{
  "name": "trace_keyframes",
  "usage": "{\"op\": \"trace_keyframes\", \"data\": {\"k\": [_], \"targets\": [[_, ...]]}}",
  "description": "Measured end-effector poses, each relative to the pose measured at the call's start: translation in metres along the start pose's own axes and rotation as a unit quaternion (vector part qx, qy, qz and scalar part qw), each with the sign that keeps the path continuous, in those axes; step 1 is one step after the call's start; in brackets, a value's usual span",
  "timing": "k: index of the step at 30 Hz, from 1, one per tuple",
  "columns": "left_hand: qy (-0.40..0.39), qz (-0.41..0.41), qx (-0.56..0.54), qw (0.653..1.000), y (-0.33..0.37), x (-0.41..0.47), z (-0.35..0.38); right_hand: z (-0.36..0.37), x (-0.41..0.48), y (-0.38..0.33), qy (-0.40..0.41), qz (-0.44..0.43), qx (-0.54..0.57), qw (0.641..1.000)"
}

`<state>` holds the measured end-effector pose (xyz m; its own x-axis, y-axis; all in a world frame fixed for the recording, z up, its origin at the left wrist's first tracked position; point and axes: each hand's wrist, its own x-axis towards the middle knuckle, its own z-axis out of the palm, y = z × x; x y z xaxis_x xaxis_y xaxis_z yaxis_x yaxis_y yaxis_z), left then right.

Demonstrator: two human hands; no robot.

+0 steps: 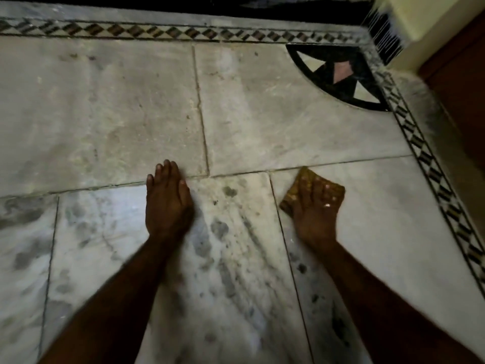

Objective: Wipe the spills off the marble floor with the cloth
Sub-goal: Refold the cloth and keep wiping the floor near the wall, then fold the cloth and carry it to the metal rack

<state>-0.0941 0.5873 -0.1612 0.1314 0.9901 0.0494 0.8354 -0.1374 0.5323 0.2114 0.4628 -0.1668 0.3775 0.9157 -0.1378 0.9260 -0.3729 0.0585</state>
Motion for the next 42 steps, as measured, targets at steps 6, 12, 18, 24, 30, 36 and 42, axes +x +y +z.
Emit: {"op": "trace_keyframes", "data": {"k": [6,12,18,24,30,36,42], "targets": [[-0.075,0.061,-0.099,0.990,0.013,-0.031,-0.006,-0.022,-0.075,-0.133,0.037,-0.226,0.086,0.970],[-0.118,-0.014,-0.285,0.951,0.031,-0.068,-0.053,-0.094,-0.116,-0.121,-0.201,-0.273,0.268,0.902],[-0.312,-0.313,-0.439,0.782,0.101,-0.099,-0.104,-0.206,-0.070,-0.051,-0.233,-0.035,0.590,0.772],[-0.373,-0.256,-0.565,0.691,0.161,-0.106,-0.159,-0.249,-0.098,-0.060,-0.312,-0.045,0.719,0.620],[-0.345,-0.201,-0.564,0.723,0.175,-0.112,-0.191,-0.271,-0.112,-0.065,-0.264,-0.104,0.660,0.695],[-0.380,-0.140,-0.512,0.757,0.184,-0.121,-0.200,-0.313,-0.097,-0.040,-0.231,-0.142,0.555,0.787],[-0.464,-0.142,-0.540,0.687,0.187,-0.129,-0.200,-0.337,-0.074,-0.019,-0.101,-0.143,0.515,0.839]]}}
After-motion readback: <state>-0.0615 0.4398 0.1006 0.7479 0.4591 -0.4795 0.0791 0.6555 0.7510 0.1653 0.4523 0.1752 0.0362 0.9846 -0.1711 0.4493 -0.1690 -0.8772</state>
